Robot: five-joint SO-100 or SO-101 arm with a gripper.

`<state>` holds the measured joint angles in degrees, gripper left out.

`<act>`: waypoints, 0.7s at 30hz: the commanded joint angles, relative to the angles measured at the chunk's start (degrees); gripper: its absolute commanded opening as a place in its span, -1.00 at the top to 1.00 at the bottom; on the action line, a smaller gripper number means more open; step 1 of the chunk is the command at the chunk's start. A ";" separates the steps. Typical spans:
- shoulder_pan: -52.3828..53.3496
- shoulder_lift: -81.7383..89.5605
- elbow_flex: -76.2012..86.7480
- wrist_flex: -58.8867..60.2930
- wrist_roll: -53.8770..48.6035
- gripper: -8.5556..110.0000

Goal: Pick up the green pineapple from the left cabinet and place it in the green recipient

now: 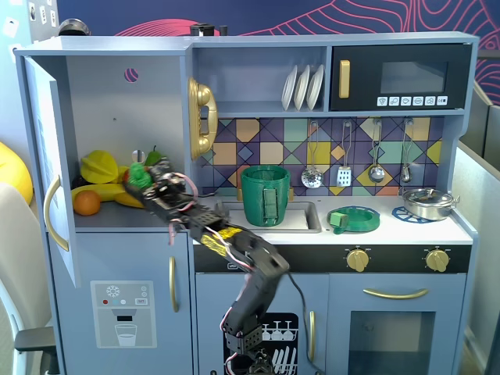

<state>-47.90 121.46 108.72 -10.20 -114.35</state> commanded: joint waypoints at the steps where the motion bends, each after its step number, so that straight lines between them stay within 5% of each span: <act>1: 1.23 18.28 5.89 2.29 -0.18 0.86; 11: 21.01 40.25 9.76 13.71 7.91 0.86; 21: 40.43 31.11 0.79 16.52 13.71 0.86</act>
<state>-13.18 157.50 115.14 6.59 -102.04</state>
